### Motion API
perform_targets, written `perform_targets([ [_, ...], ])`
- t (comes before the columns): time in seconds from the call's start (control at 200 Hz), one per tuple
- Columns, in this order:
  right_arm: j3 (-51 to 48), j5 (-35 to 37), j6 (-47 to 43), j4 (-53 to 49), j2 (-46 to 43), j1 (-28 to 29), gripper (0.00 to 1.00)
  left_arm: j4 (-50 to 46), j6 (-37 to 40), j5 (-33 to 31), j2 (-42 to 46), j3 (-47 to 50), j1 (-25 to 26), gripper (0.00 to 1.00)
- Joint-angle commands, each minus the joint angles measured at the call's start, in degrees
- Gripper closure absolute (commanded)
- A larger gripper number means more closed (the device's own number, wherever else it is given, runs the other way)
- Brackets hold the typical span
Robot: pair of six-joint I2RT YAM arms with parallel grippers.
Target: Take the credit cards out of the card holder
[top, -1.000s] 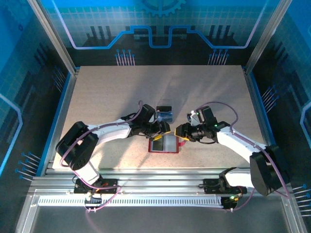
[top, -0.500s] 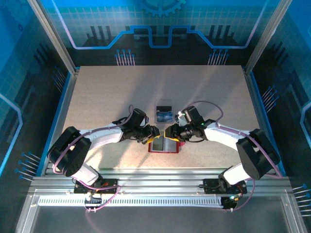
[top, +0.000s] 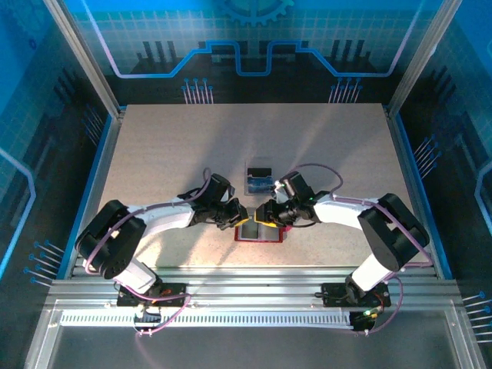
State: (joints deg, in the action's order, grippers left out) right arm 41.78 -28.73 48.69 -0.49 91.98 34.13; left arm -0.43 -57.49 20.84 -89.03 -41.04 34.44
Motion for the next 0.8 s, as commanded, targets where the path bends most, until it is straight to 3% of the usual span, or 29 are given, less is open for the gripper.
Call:
perform_targets([
  [0.0,0.2,-0.7,0.9,2.1,1.4,1.1,0.59,0.8,0.2,0.2,-1.3,0.8,-0.4,0.9],
  [0.285,1.3,-1.6,0.6,2.0,3.4,1.6,0.6,2.2,-0.1,0.3,-3.2,1.9,-0.4,0.97],
  [0.795,1.9,-2.2,0.9,2.5,4.9,2.1,0.63,0.4,0.4,-0.6,-4.0,3.1,-0.4,0.99],
])
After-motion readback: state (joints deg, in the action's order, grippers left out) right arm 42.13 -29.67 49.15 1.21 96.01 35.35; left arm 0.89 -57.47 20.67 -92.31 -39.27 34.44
